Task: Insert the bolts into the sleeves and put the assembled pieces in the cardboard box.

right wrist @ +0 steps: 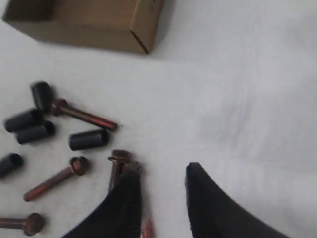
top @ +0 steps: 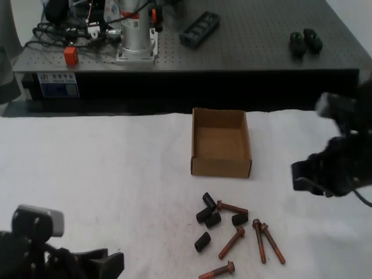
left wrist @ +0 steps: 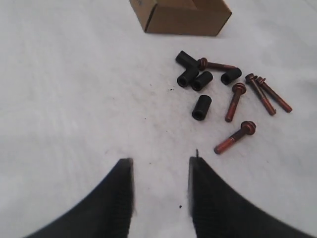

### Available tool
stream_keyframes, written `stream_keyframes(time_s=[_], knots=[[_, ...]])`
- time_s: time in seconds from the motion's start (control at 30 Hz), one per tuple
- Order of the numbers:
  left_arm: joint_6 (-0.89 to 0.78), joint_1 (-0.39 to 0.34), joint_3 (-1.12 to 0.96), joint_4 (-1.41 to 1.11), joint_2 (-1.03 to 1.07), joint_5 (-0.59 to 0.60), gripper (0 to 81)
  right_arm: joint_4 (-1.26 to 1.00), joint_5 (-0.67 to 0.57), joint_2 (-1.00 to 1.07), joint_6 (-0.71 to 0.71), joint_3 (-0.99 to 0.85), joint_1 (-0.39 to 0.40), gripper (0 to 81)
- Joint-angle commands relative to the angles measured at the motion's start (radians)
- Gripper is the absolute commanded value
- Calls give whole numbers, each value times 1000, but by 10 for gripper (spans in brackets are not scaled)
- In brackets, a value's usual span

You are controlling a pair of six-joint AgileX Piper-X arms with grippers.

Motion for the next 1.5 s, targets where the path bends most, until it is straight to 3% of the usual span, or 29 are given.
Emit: stream_keyframes(time_s=[0.0, 0.2, 0.47, 0.83, 1.1, 1.27, 1.47], knots=[[20, -3, -41, -12, 74, 35, 271, 70, 49, 68, -67, -55, 40, 235], [20, -3, -98, -12, 187, 116, 271, 110, 121, 227, -103, -136, 142, 235], [20, -3, -130, -11, 267, 180, 271, 150, 168, 330, -123, -150, 210, 235], [20, -3, -130, -11, 268, 185, 271, 148, 183, 381, -119, -150, 212, 223], [20, -3, -130, -11, 270, 185, 271, 139, 183, 383, -119, -150, 212, 9], [84, -3, -171, -11, 314, 185, 271, 113, 183, 373, -119, -150, 212, 10], [229, -7, -377, 74, 511, 185, 271, 119, 127, 242, -92, -150, 202, 10]])
